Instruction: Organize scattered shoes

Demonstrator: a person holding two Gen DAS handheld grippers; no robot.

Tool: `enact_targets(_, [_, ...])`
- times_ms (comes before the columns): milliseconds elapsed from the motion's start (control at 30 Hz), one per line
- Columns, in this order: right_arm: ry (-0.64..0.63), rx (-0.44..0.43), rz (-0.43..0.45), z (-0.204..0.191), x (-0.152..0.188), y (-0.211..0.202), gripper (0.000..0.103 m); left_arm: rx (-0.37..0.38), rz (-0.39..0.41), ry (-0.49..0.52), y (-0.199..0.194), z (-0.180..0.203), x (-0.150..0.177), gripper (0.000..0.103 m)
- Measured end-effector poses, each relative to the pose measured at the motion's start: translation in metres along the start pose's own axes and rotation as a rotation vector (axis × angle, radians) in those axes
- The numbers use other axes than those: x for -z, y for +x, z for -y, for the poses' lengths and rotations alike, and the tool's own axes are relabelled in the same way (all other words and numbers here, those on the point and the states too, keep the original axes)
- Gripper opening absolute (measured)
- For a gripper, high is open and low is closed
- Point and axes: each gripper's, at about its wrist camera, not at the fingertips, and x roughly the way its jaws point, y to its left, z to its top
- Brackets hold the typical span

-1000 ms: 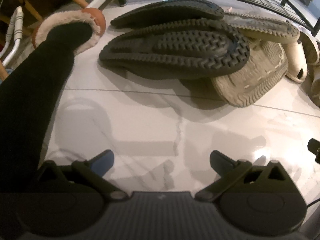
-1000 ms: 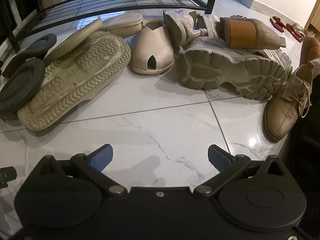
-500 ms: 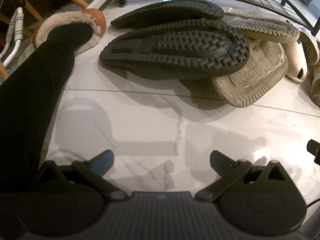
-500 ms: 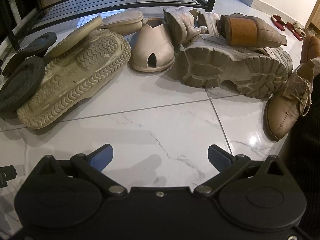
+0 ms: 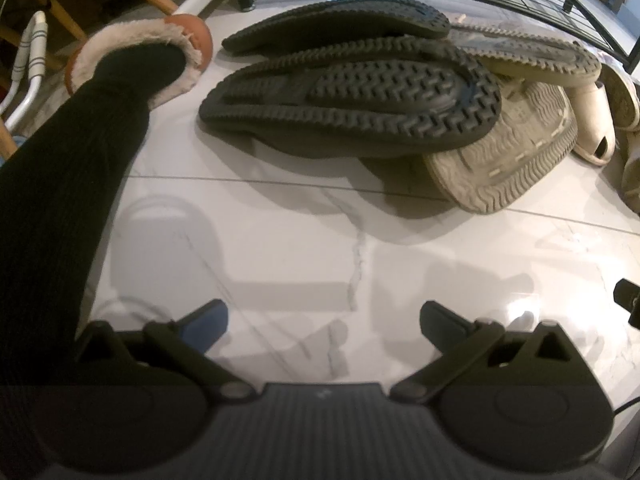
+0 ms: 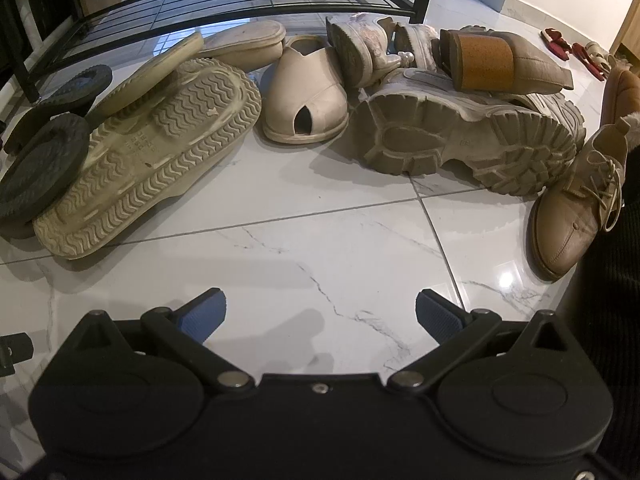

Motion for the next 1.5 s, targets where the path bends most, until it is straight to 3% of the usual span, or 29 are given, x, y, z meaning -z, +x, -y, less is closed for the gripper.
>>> enact_targets(1500, [0.003, -0.009, 0.001, 0.0012, 0.0006, 0.0006, 0.103, 0.001, 0.003, -0.003, 0.0005, 0.0051, -0.0012, 0.102])
